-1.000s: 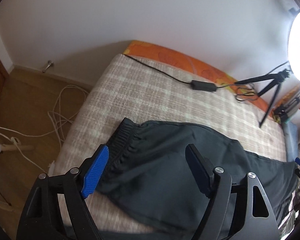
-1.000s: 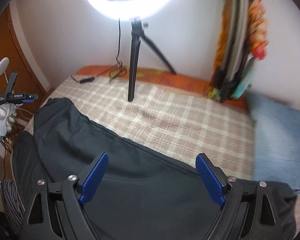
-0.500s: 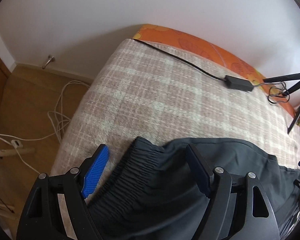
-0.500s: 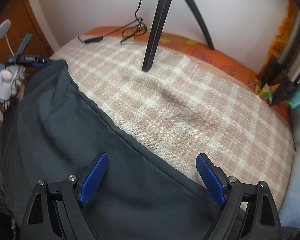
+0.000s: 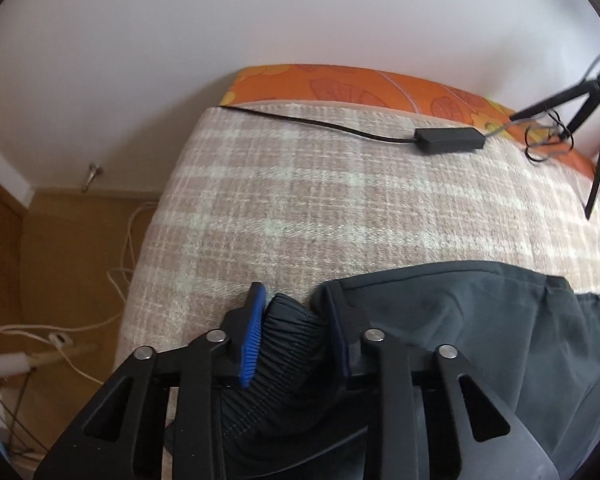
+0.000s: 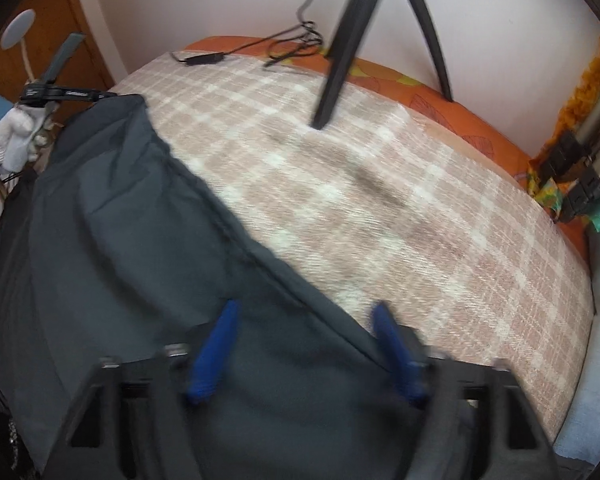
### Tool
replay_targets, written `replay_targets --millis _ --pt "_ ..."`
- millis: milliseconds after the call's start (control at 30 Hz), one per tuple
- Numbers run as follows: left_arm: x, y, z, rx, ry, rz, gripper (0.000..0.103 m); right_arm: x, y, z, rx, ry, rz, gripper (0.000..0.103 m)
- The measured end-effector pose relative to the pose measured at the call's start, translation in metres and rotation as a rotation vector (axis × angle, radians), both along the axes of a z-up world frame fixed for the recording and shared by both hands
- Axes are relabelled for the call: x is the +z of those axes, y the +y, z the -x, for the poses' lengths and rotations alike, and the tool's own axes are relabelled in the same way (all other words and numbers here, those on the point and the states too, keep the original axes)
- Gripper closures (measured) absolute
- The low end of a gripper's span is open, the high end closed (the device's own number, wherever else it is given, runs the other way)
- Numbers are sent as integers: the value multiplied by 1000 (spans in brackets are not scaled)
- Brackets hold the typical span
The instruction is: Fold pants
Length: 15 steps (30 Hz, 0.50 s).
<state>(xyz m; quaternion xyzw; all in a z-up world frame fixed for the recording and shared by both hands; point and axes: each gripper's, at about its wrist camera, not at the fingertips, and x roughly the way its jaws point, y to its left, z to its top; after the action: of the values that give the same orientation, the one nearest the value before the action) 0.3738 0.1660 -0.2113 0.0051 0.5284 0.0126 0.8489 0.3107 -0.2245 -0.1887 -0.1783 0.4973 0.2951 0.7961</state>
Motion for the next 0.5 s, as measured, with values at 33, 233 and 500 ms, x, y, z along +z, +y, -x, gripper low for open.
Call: replay_targets --millis 33,233,500 --pt "1 -1 1 -1 -5 -1 77 1 2 2 6 5 -4 76" --pt "16 2 15 14 -59 -26 79 6 12 20 -6 -42 62 103" --pt "61 22 55 29 -164 15 79 57 -1 48 -64 -133 -17 103"
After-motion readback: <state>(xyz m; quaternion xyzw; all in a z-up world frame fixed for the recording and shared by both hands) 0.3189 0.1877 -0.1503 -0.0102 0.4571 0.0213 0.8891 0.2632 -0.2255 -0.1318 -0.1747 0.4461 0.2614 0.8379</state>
